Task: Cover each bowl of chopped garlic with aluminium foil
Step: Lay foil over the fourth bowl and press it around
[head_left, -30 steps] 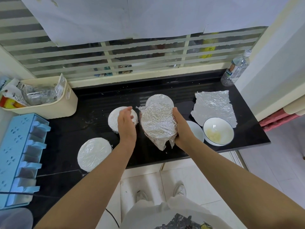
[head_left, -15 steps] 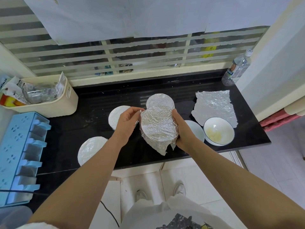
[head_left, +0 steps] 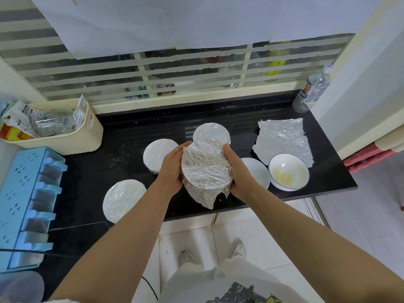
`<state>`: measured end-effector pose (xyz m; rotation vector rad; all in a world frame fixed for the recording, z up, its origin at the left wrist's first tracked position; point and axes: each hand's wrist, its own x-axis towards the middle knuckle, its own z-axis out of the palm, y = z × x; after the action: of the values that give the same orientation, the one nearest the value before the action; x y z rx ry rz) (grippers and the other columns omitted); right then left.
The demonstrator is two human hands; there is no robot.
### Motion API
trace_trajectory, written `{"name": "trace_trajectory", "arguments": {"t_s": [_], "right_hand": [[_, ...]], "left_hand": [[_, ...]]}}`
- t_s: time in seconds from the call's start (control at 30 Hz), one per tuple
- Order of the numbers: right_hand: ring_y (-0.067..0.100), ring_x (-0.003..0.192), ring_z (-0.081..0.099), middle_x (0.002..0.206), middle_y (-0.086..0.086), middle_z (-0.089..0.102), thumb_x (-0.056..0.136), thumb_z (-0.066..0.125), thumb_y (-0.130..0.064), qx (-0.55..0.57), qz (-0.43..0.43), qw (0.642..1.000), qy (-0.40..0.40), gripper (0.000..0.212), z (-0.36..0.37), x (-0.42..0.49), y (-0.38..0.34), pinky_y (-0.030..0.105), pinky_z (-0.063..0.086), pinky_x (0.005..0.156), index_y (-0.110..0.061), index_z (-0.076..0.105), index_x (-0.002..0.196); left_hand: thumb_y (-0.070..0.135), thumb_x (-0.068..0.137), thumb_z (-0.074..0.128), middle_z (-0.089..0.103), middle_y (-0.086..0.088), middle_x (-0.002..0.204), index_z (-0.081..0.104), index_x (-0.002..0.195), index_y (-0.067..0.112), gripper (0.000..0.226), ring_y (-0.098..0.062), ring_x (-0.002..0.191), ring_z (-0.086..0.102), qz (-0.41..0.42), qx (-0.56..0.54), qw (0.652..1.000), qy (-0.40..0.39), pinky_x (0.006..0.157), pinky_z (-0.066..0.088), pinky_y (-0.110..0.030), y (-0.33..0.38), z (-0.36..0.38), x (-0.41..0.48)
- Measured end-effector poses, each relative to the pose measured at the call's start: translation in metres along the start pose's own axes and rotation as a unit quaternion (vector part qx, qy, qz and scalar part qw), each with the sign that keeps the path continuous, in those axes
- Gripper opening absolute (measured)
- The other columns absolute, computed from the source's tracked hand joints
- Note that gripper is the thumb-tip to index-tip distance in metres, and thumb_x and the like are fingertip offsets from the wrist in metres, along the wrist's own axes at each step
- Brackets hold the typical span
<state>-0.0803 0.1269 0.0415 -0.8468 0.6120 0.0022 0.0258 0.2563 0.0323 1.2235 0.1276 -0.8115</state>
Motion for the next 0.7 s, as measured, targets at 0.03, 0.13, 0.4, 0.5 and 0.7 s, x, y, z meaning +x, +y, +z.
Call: {"name": "trace_trajectory", "arguments": {"t_s": [0.03,0.13,0.4,0.5,0.7], "right_hand": [[0.025,0.108,0.067,0.118,0.007,0.07,0.1,0.038,-0.048,-0.002,-0.002,1.0,0.0,0.045,0.0,-0.001,0.0,0.041,0.052,0.094,-0.018,0.058,0.127],[0.023,0.106,0.068,0.115,0.006,0.071,0.101,0.037,-0.047,-0.011,-0.004,1.0,0.001,0.042,0.001,-0.002,-0.001,0.038,0.055,0.089,-0.019,0.06,0.124],[0.022,0.102,0.07,0.11,0.004,0.073,0.101,0.039,-0.045,-0.01,-0.006,1.0,0.005,0.038,0.0,-0.004,-0.004,0.032,0.059,0.078,-0.02,0.06,0.12],[0.022,0.101,0.07,0.109,0.004,0.073,0.101,0.04,-0.046,-0.011,-0.004,1.0,0.006,0.038,-0.001,-0.005,-0.004,0.032,0.059,0.077,-0.02,0.061,0.118],[0.022,0.1,0.071,0.106,0.003,0.074,0.1,0.039,-0.047,-0.011,0.005,1.0,0.004,0.037,-0.002,-0.006,-0.003,0.034,0.058,0.08,-0.021,0.062,0.114]], "left_hand": [[0.018,0.094,0.062,0.071,-0.012,0.114,0.065,0.123,0.007,0.03,-0.03,0.107,0.068,-0.026,-0.023,0.999,0.0,0.091,0.056,-0.045,0.001,0.002,0.0],[0.022,0.092,0.065,0.072,-0.013,0.112,0.072,0.11,0.011,0.023,-0.029,0.102,0.07,-0.076,-0.05,0.996,-0.011,0.086,0.057,-0.043,0.006,0.008,-0.003],[0.022,0.099,0.05,0.075,0.0,0.087,0.069,0.093,0.013,0.023,-0.017,0.086,0.072,-0.007,0.066,0.997,-0.031,0.077,0.056,-0.032,0.004,0.008,-0.011],[0.021,0.1,0.047,0.074,0.003,0.086,0.067,0.093,0.013,0.022,-0.014,0.082,0.071,0.008,0.109,0.993,-0.037,0.07,0.057,-0.026,0.005,0.005,-0.011],[0.014,0.099,0.052,0.075,-0.003,0.087,0.069,0.091,0.01,0.02,-0.02,0.085,0.071,-0.02,0.08,0.996,-0.024,0.072,0.057,-0.032,0.005,0.004,-0.01]]}}
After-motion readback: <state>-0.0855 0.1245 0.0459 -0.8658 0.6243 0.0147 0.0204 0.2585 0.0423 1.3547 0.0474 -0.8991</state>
